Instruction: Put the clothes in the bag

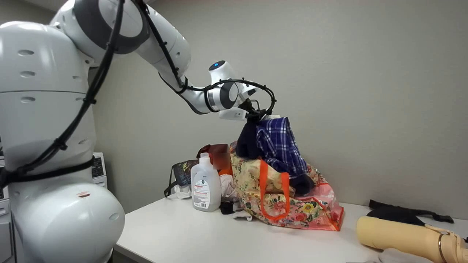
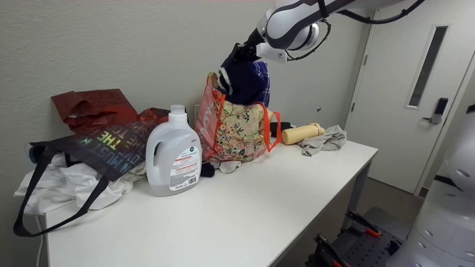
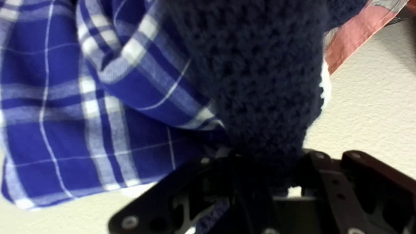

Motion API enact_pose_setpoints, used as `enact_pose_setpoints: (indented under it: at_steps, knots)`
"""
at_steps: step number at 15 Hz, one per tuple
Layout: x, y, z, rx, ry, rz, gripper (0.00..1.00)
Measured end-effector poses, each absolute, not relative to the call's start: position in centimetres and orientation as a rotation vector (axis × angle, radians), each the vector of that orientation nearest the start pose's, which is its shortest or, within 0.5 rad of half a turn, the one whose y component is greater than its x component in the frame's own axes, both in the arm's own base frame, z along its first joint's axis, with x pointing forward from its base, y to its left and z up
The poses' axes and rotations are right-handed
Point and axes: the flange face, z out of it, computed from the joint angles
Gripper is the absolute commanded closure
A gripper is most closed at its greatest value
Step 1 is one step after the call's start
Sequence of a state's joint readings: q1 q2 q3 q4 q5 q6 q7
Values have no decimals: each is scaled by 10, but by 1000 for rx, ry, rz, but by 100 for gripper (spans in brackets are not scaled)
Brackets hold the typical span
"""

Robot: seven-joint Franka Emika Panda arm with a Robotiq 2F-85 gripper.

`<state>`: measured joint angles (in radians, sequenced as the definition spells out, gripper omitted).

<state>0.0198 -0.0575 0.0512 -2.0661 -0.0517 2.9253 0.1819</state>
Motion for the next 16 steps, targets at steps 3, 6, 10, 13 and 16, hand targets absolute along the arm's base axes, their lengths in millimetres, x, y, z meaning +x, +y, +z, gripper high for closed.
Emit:
enact_pose_setpoints:
  at_steps: [3, 6, 10, 13, 16]
  knots:
    - [607, 67, 568, -2763, -21, -1379, 92]
    - [629, 90, 558, -2772, -121, -1386, 92]
    - [650, 91, 532, -2782, -128, -1363, 92]
    - [659, 74, 510, -2804, -66, -1339, 92]
    - [662, 59, 485, -2806, 22, -1282, 92]
